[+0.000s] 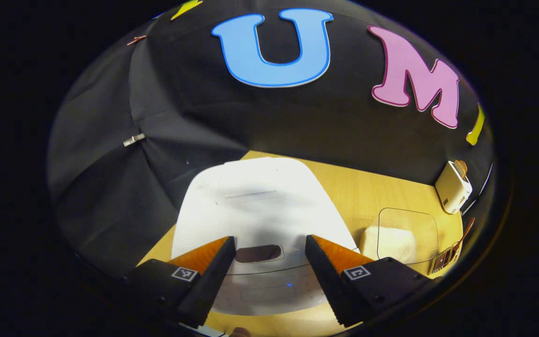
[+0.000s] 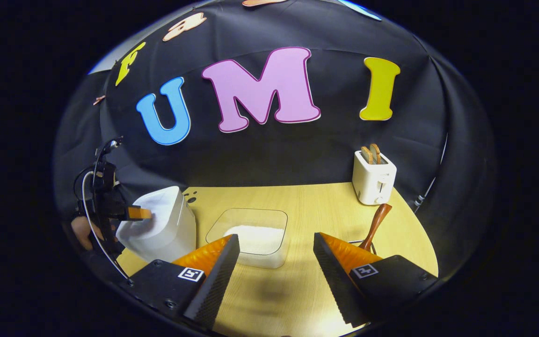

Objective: Close the left gripper, press the button to open the rice cooker; take a wooden spoon from the chopstick holder with the right hand, scoop a spoonful of rice and pour it into the rice cooker, then put the wooden spoon back into the chopstick holder.

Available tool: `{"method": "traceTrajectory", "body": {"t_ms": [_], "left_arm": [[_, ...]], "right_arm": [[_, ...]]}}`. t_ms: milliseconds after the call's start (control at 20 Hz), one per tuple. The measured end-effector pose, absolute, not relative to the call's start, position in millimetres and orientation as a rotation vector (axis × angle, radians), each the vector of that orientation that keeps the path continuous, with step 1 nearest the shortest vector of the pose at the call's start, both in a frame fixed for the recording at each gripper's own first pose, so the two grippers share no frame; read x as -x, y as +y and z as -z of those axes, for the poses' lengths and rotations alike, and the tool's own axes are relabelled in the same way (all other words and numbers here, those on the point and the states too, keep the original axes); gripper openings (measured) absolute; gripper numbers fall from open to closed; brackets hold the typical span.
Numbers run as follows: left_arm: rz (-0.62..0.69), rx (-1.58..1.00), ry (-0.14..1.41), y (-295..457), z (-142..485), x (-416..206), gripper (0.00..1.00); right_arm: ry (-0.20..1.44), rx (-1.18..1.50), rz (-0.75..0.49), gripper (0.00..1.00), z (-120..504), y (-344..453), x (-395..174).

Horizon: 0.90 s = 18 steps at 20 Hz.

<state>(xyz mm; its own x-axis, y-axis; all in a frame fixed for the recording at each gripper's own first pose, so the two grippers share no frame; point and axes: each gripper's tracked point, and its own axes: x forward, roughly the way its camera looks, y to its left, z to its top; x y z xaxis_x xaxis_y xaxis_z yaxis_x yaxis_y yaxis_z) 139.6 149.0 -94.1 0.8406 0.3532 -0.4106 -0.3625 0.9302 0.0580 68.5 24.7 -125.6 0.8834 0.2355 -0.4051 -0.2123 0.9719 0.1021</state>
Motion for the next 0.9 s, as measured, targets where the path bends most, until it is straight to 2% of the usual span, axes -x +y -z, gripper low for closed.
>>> {"method": "traceTrajectory", "body": {"t_ms": [150,400,650,900], "left_arm": [[-0.354,-0.018,0.292,136.9,56.9,-130.5,0.97],[-0.205,-0.075,0.02,82.9,-29.9,-89.7,0.97],[-0.079,0.005,-0.093,35.0,-70.4,-45.1,0.96],[0.0,0.019,-0.193,16.6,-85.7,-21.7,0.98]], "right_arm": [[0.404,-0.064,-0.239,0.98,114.2,30.3,-75.5],[0.297,-0.069,-0.224,0.98,67.8,33.8,-82.6],[0.206,-0.088,-0.164,0.98,27.1,25.5,-71.0],[0.155,-0.068,-0.069,0.98,16.3,15.0,-41.4]]}}
